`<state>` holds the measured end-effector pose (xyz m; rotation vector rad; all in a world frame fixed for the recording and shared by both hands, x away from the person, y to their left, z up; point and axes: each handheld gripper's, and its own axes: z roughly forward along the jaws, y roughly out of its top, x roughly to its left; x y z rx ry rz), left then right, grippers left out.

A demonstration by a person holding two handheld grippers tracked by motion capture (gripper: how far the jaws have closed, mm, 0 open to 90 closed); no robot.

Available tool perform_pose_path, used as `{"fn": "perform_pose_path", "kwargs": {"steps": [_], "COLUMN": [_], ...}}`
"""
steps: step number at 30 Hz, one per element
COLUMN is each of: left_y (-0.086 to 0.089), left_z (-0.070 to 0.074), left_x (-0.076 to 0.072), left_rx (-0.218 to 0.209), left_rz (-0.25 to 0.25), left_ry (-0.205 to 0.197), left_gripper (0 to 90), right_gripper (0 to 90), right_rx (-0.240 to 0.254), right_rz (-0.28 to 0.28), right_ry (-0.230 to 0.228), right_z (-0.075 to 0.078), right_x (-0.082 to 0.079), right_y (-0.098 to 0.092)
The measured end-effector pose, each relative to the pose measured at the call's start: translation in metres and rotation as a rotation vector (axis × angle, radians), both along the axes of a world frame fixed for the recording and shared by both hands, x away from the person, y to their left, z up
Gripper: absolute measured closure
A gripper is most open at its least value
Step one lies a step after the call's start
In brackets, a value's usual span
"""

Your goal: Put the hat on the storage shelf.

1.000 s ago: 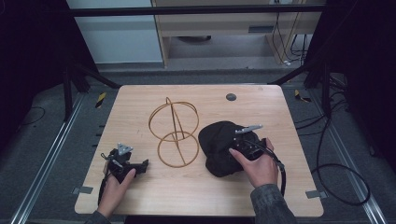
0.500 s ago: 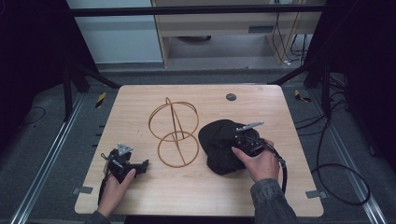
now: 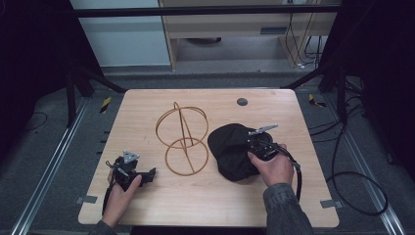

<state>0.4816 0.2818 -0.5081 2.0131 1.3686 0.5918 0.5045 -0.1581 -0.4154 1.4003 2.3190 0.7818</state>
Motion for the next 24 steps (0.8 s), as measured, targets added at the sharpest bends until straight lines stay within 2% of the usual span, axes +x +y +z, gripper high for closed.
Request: {"fn": "perform_pose_path", "kwargs": {"steps": [5,8,12,13,16,23,24], "left_y": [0.002,0.007,0.008,0.008,0.006,0.007,0.007], "left_z": [0.000,0.000,0.000,0.000,0.000,0.000,0.000], "left_x": [0.001,0.004,0.006,0.007,0.009,0.012,0.012], "left_rx": [-0.005,-0.025,-0.039,-0.039,-0.001,-0.002,-0.001], "left_rz": [-0.020,-0.049,-0.047,-0.046,-0.039,-0.028,-0.028], "left_ry": [-0.002,-0.003,-0.003,-0.005,-0.002,-0.001,-0.001], "left_gripper": [0.0,0.0,0.0,0.0,0.0,0.0,0.0], "right_gripper": [84.4,85.2,85.6,85.8,85.9,85.9,85.9], "right_rx": [0.009,0.023,0.031,0.031,0.044,0.059,0.064], "right_rz": [0.010,0.026,0.037,0.041,0.054,0.073,0.070], "right_ry": [0.000,-0.009,-0.014,-0.019,-0.037,-0.075,-0.090], "right_z": [0.002,0.006,0.011,0.014,0.024,0.046,0.055], "right_x": [0.000,-0.003,-0.007,-0.009,-0.015,-0.023,-0.027], "right_y": [-0.003,-0.007,-0.010,-0.012,-0.018,-0.029,-0.033]}}
